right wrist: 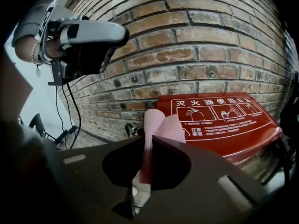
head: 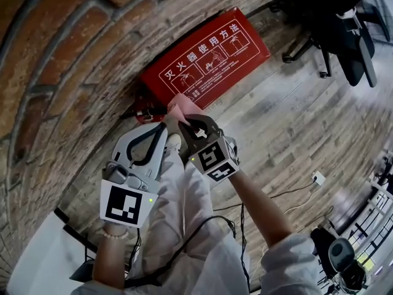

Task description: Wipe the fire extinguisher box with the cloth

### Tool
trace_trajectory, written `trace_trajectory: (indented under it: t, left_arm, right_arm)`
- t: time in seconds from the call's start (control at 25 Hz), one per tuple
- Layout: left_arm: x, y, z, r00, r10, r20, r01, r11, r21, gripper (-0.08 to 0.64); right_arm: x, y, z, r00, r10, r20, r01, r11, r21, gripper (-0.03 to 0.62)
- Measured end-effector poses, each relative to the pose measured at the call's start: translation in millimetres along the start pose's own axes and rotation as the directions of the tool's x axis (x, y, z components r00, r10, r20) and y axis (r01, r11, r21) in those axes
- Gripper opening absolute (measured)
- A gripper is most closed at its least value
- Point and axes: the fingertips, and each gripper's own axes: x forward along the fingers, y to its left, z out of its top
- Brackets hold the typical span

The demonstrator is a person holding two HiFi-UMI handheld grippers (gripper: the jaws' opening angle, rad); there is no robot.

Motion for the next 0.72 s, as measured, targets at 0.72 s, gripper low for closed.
trace_trajectory:
  t: [0.72]
  left_arm:
    - [-22.1, 10.2, 53.9, 0.997, 0.062, 0.053, -0.057, 0.994, -0.094, -0.002]
  right_arm:
    - [-76.4, -18.0, 41.4, 0.985, -0.164, 0.060, 0.158, 0.982, 0.104, 0.028]
